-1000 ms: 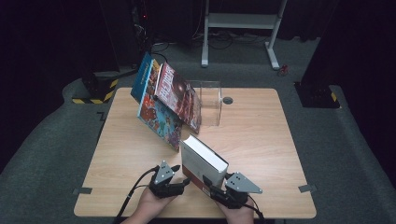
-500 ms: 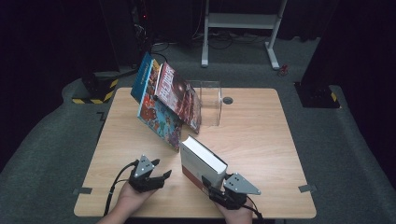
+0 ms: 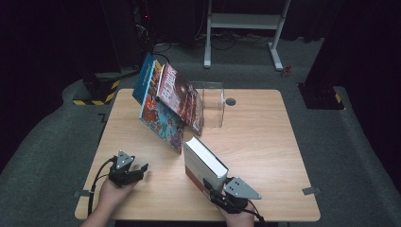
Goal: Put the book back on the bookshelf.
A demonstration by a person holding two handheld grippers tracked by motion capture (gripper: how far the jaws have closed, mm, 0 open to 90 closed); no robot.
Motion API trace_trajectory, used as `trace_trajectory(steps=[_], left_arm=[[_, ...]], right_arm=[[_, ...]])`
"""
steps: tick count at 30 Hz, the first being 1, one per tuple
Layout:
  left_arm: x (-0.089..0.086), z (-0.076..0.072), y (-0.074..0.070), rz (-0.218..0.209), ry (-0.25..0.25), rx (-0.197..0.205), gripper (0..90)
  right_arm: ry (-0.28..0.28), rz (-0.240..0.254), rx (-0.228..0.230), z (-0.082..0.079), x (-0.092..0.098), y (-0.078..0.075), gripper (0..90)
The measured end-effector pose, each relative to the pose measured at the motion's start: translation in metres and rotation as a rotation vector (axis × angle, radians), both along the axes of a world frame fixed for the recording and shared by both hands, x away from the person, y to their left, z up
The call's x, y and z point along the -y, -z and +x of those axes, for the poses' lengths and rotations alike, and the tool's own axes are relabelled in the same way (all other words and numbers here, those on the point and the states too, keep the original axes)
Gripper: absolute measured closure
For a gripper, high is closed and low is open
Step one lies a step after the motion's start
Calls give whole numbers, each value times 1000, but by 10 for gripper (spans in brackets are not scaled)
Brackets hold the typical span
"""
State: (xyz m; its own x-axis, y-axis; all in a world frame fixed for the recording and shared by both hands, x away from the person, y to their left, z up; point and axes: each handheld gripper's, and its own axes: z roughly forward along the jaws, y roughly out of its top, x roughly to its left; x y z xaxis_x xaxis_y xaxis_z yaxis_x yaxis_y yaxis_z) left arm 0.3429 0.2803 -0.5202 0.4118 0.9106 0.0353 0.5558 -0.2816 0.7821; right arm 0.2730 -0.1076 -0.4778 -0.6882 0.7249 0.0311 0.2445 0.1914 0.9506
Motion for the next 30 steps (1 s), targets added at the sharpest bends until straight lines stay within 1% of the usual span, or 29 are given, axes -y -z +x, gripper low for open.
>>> trace_trajectory(steps=[2,4,7,13,15,18,23,25,30], left_arm=[[-3,2,1,-10,-13,-9,329],[-3,2,1,-16,-19,-6,327],[-4,3,3,-35,-23,-28,322],[-3,3,4,-38,-15,-43,309],[-3,3,4,-30,-7,-48,302],[-1,4,5,-31,0,-54,285],[2,4,7,-12,22,-77,262],[2,4,7,-3,31,-78,249],[3,4,8,-5,37,-79,241]], right_arm=[[0,-3,3,0,0,0,538],[0,-5,5,-1,-1,0,539],[4,-3,6,-1,-1,0,540],[12,1,3,-1,-2,0,540],[13,2,-1,-1,-2,-1,540],[17,3,-3,-1,-2,-1,541],[35,4,-4,1,-2,-2,542],[41,5,-4,1,-3,-2,542],[49,-1,-6,2,-2,-4,543]])
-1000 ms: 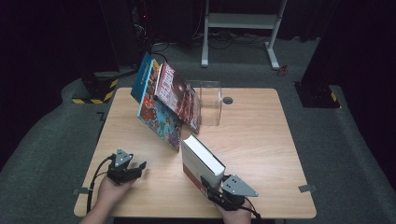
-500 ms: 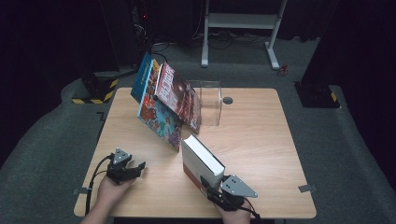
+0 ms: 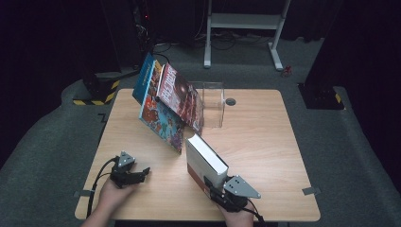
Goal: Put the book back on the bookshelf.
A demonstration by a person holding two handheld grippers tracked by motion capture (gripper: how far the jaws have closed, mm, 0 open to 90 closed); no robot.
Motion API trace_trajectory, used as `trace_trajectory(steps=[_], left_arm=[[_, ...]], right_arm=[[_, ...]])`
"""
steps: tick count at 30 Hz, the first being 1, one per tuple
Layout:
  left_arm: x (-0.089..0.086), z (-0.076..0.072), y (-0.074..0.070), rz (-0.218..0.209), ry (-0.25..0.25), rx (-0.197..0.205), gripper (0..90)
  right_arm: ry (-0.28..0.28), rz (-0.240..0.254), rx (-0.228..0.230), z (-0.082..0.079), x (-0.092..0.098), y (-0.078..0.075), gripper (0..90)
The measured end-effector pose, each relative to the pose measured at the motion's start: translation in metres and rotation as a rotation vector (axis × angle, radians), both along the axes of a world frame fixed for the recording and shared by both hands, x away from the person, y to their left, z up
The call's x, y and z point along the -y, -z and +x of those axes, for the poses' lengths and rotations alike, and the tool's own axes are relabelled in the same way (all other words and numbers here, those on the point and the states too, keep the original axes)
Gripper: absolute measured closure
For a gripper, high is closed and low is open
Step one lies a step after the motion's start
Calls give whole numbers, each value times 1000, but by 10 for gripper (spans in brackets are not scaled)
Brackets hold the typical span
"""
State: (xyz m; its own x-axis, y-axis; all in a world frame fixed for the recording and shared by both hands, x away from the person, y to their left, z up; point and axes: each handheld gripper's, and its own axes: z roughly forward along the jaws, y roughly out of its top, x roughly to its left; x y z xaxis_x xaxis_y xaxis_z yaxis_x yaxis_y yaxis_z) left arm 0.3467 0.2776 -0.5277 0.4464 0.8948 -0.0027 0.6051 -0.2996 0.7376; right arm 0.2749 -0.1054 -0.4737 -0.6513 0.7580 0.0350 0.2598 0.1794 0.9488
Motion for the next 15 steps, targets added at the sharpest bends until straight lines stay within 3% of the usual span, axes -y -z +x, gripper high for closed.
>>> trace_trajectory(steps=[15], left_arm=[[1,0,0,0,18,0,230]], right_arm=[[56,-8,-2,11,6,-4,544]])
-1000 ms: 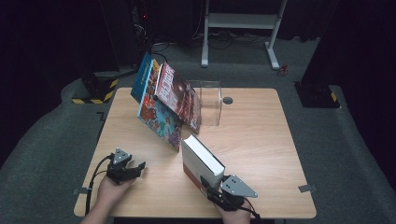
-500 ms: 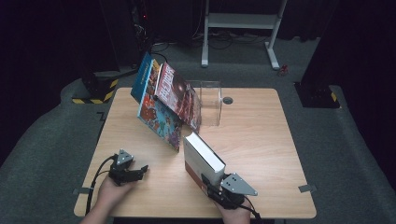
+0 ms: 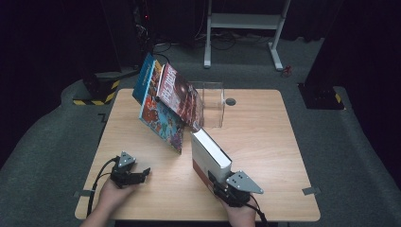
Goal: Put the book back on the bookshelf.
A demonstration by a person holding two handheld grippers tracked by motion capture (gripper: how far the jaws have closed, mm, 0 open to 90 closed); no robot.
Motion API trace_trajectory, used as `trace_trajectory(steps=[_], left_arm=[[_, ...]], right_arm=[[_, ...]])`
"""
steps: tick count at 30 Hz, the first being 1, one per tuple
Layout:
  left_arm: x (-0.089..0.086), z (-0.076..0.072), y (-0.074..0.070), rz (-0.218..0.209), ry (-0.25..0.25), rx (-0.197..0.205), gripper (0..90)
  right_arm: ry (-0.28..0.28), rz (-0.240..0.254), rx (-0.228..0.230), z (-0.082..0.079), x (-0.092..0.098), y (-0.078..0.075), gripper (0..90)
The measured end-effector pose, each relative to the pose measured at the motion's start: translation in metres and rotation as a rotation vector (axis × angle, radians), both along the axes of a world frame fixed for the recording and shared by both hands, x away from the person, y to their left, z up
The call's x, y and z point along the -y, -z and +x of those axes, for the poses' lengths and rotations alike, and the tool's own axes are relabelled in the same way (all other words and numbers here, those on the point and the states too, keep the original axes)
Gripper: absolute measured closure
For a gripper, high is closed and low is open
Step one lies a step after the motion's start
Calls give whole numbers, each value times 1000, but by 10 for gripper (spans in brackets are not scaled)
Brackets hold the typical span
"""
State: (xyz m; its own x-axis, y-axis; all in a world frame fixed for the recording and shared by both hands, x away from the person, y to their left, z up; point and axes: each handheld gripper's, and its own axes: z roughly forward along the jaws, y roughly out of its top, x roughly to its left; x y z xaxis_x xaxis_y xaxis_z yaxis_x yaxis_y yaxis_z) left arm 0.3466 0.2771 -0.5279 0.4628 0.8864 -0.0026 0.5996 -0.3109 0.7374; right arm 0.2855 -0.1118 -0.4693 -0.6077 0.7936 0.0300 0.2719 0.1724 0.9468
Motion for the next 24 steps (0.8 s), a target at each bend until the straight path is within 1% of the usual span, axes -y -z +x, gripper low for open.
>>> trace_trajectory(steps=[8,18,24], left_arm=[[0,0,0,1,5,-1,228],[0,0,0,1,10,0,228],[0,0,0,1,11,-1,229]], right_arm=[[28,-9,7,6,2,-2,545],[60,-8,12,14,5,-5,545],[69,-7,24,18,8,-10,546]])
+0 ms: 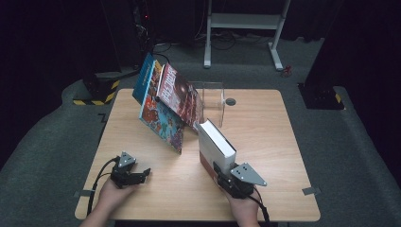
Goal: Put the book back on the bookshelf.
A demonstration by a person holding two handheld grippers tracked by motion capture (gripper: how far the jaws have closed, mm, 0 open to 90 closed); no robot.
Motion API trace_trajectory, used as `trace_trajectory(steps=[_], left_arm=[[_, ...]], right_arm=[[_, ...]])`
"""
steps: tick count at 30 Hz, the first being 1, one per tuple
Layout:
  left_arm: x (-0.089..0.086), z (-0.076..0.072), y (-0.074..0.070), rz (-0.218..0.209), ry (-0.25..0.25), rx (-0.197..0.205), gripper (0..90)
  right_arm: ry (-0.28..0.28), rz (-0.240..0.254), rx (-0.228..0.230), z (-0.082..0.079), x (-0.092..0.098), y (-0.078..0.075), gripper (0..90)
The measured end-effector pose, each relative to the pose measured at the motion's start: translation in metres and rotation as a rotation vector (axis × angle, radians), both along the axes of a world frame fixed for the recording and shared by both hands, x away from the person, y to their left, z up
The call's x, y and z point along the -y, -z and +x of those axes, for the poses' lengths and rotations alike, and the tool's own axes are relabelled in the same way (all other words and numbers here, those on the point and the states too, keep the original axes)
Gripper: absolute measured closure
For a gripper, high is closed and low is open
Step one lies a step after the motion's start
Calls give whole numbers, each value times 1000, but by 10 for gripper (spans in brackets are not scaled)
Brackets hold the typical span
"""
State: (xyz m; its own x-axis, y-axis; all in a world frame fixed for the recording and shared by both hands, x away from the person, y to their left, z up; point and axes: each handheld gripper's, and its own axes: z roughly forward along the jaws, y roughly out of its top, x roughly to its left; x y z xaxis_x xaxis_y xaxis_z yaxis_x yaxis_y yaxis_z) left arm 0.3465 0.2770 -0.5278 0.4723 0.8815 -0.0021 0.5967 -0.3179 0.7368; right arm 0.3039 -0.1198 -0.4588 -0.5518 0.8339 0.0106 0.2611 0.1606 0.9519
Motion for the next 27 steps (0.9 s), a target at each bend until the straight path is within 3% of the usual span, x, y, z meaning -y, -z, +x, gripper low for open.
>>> trace_trajectory(steps=[12,27], left_arm=[[0,0,0,0,3,0,230],[0,0,0,-1,11,-1,230]], right_arm=[[29,7,31,18,4,-21,545],[80,9,60,49,-2,-31,545]])
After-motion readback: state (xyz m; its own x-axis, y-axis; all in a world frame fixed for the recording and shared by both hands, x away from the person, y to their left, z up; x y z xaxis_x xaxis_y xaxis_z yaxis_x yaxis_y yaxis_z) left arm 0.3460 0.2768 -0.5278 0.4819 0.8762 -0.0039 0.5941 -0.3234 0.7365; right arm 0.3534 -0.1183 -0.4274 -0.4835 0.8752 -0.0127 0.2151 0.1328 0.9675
